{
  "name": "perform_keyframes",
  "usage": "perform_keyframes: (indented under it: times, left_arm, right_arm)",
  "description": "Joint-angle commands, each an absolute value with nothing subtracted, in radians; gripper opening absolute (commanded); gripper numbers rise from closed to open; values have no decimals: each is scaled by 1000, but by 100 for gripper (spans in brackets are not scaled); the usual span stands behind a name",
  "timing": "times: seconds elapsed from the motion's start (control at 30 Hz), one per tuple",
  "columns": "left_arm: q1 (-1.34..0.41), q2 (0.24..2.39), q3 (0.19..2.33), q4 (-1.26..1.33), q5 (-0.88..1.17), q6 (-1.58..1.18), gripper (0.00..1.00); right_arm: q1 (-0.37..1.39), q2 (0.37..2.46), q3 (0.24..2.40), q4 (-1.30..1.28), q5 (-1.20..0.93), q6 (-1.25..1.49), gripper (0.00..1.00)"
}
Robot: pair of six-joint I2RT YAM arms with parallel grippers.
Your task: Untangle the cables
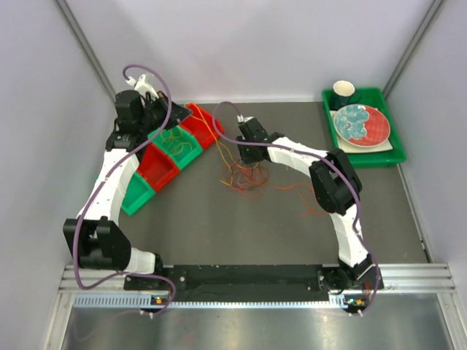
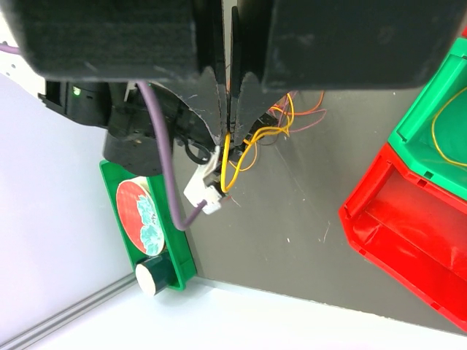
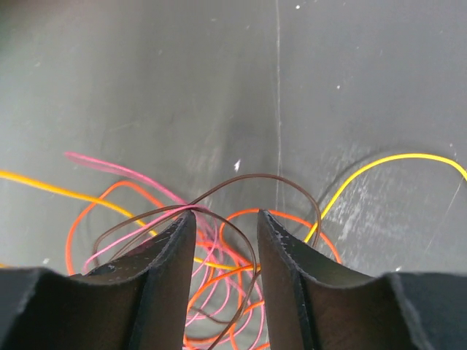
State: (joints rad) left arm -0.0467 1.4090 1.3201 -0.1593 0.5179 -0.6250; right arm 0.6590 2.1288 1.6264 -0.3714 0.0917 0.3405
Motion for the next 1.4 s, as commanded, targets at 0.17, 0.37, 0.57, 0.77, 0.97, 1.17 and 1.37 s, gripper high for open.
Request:
perform_keyframes:
  times: [0.17, 0.37, 0.57, 0.77, 0.97, 1.17, 1.37]
  left_arm:
    - [-43, 1364, 1342, -143, 515, -614, 0]
    - [-43, 1356, 1344, -149, 500, -609, 0]
    - [-41, 1350, 1354, -156, 470, -600, 0]
    - [-23, 1350, 1374, -153, 457, -595, 0]
    - [63, 1327, 1399, -153, 471, -604, 0]
    - [187, 1293, 1469, -158, 502, -627, 0]
    - [297, 1284, 1540, -130, 546, -683, 0]
  right_arm:
    - [670, 2166, 1717, -390, 150, 342, 16]
    - [669, 2097, 1639, -381, 233, 364, 0]
    - [644, 1826, 1352, -293, 354, 393, 0]
    - [545, 1579, 1163, -291, 353, 463, 0]
    - [489, 1557, 1118, -307, 371, 454, 0]
    - [457, 1630, 1098, -287, 377, 453, 0]
    - [440, 1683, 1074, -267, 376, 460, 0]
